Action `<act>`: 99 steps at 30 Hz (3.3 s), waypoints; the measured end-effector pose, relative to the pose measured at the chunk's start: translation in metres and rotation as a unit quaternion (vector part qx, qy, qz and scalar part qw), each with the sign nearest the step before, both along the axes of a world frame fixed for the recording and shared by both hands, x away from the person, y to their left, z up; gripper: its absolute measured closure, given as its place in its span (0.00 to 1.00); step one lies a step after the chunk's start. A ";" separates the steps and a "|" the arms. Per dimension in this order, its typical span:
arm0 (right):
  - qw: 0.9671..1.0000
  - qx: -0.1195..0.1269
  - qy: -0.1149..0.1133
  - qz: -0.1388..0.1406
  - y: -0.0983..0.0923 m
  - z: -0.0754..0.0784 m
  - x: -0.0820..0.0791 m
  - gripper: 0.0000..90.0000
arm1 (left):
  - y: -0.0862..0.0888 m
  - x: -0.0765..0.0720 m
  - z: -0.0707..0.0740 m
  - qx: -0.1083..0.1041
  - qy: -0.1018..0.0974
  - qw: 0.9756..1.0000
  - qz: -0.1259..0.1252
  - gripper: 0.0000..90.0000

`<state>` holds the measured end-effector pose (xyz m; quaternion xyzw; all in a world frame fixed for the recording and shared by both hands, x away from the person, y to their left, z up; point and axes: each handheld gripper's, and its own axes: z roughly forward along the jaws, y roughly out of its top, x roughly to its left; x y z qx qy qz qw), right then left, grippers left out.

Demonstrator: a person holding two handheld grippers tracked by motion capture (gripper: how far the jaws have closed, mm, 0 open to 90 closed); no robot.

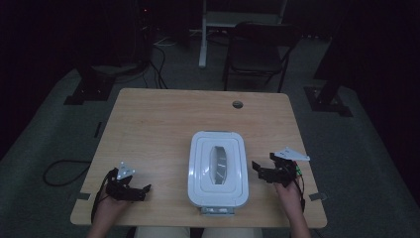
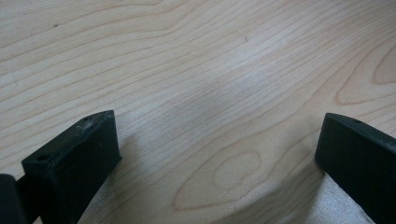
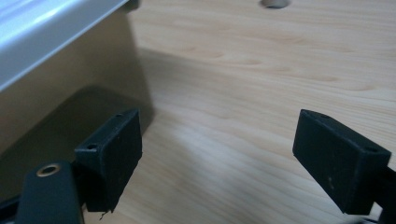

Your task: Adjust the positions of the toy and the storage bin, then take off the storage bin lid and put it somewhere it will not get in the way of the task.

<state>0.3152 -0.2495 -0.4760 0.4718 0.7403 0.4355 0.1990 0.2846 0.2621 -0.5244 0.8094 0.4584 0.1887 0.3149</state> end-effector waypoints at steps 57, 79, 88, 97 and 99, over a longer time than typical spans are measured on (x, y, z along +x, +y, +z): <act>0.994 -0.092 0.053 0.005 0.023 -0.051 -0.001 0.16 | -0.002 0.003 0.009 0.011 0.024 0.998 -0.049 0.01; 0.994 -0.093 0.053 0.006 0.023 -0.051 0.000 0.15 | -0.036 0.002 0.097 -0.058 -0.017 0.990 -0.126 0.01; 0.994 -0.093 0.054 0.006 0.023 -0.051 0.000 0.15 | -0.061 0.000 0.125 -0.083 -0.034 0.980 -0.178 0.01; 0.994 -0.093 0.054 0.006 0.023 -0.051 0.000 0.15 | -0.091 0.002 0.136 -0.088 -0.046 0.969 -0.225 0.01; 0.994 -0.093 0.054 0.006 0.023 -0.051 0.000 0.15 | -0.098 0.002 0.138 -0.087 -0.045 0.967 -0.236 0.01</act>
